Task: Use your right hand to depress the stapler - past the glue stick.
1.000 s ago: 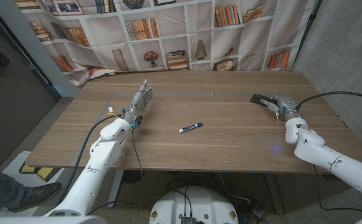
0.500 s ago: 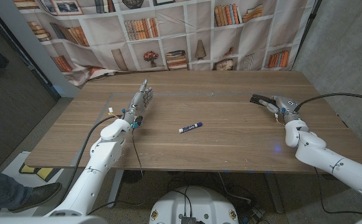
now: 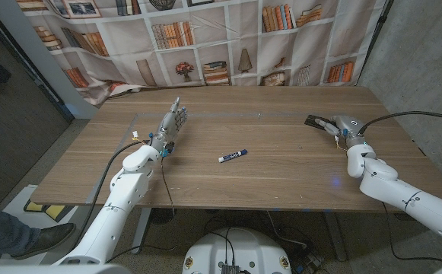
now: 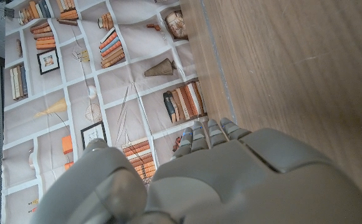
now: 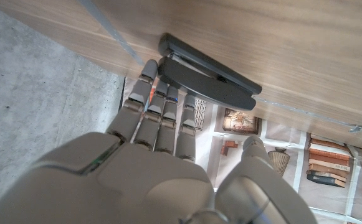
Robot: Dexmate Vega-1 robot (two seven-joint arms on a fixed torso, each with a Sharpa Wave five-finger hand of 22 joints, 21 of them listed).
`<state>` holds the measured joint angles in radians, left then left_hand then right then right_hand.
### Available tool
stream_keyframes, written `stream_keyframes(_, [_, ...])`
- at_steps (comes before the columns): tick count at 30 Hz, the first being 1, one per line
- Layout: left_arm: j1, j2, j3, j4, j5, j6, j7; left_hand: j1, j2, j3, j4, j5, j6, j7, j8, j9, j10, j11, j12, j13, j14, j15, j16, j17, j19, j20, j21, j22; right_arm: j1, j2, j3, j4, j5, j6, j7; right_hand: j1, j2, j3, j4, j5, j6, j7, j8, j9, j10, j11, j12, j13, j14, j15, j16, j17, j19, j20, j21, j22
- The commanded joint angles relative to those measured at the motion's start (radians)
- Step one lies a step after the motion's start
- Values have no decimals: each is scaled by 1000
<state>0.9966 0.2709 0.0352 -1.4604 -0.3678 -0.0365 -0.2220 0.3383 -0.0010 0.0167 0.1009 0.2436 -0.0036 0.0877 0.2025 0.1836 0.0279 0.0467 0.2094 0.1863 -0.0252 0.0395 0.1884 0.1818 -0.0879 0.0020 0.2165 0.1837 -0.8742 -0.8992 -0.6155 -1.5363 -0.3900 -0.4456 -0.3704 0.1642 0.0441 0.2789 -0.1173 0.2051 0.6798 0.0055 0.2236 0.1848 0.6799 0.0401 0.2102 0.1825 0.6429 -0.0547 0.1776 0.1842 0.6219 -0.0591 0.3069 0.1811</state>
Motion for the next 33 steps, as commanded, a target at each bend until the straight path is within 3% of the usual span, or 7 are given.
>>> stream_keyframes(1, [-8,1,-2,8,-8,-1,-19,7,1,-5,-1,0,6,-1,-2,4,2,1,-3,3,3,1,0,3,-4,3,2,2,-9,-7,32,-30,-17,-30,-38,9,-6,3,1,-5,46,-53,1,4,75,-80,-2,0,5,-32,2,-1,-4,-52,7,8])
stream_keyframes(15, [-12,0,-4,7,-14,5,-28,8,2,-7,-1,-1,5,-2,-3,4,3,1,-3,3,2,1,0,3,-4,4,1,2,-22,-8,57,-57,-19,-55,-63,6,-11,-1,2,-6,34,-56,-6,5,63,-81,-8,0,-9,-30,0,-1,-8,-51,2,9])
stream_keyframes(22, [-14,-2,-9,14,-20,-2,-41,8,3,-8,-1,-1,7,-1,-3,4,3,0,-3,3,4,1,0,3,-4,5,1,2,-25,-9,66,-75,-22,-59,-75,3,-12,-3,3,-6,-14,-55,-26,6,13,-83,-23,2,-45,-28,-5,-1,-37,-46,-15,9])
stream_keyframes(33, [-15,-3,-14,19,-21,-5,-46,9,4,-9,-1,-1,7,0,-3,4,4,0,-3,3,4,0,0,3,-4,6,1,2,-39,-12,92,-110,-18,-66,-98,2,-12,-4,4,-6,-33,-58,-31,7,-8,-90,-24,2,-69,-22,-5,0,-53,-41,-25,9])
